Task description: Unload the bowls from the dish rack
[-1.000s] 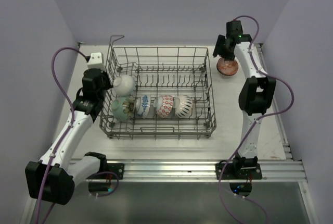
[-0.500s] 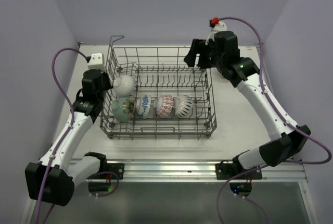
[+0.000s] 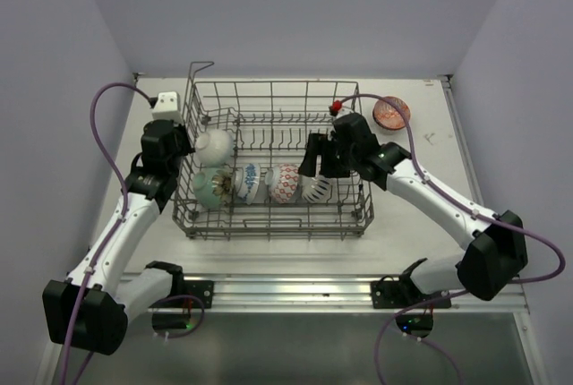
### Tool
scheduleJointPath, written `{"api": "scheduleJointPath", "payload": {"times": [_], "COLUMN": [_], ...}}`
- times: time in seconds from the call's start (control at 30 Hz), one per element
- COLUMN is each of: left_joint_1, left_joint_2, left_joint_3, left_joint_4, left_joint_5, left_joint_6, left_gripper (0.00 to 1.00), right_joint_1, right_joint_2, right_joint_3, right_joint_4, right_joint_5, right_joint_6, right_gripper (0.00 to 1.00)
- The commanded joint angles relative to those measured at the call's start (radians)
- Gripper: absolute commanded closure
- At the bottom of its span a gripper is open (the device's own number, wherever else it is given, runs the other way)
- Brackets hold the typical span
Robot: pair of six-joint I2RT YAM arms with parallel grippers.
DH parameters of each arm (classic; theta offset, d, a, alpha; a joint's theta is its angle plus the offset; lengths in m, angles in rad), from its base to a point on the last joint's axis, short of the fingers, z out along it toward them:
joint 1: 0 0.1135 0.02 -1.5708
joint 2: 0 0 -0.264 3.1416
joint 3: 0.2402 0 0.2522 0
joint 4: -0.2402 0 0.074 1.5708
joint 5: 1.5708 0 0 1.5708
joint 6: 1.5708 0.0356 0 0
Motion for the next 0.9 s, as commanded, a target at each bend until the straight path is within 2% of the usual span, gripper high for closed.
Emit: {"api": "scheduleJointPath", "payload": {"times": [0.0, 0.17, 0.43, 0.5, 0.53, 0.63, 0.87], "left_joint_1": [-0.034, -0.045, -0.055, -0.057, -0.057, -0.058, -0.06], "left_joint_2": [-0.022, -0.022, -0.022, -0.022, -0.022, -0.022, -0.024], "left_joint_3": [-0.007, -0.009, -0.01, -0.009, -0.009, -0.009, -0.009], "left_joint_4": [0.026, 0.026, 0.024, 0.023, 0.023, 0.023, 0.023], "left_joint_5": [0.029, 0.018, -0.004, -0.007, -0.007, -0.004, -0.001], "left_joint_6": [-0.02, -0.01, -0.001, 0.0, 0.0, 0.002, 0.002], "left_gripper": [1.0, 1.0, 1.0, 1.0, 1.0, 1.0, 1.0], "right_joint_1": [0.004, 0.004, 0.004, 0.002, 0.002, 0.002, 0.002], "right_joint_2": [-0.081, -0.114, -0.101, -0.094, -0.094, -0.09, -0.047], "right_joint_3": [-0.033, -0.078, -0.124, -0.144, -0.152, -0.185, -0.238], "right_joint_4": [0.059, 0.027, 0.028, 0.036, 0.046, 0.097, 0.188], "right_joint_5": [0.069, 0.161, 0.19, 0.201, 0.2, 0.165, 0.094], "right_joint_6": [0.058, 0.064, 0.067, 0.064, 0.064, 0.067, 0.096], "right_gripper": [0.27, 0.19, 0.17, 0.12, 0.09, 0.06, 0.07]}}
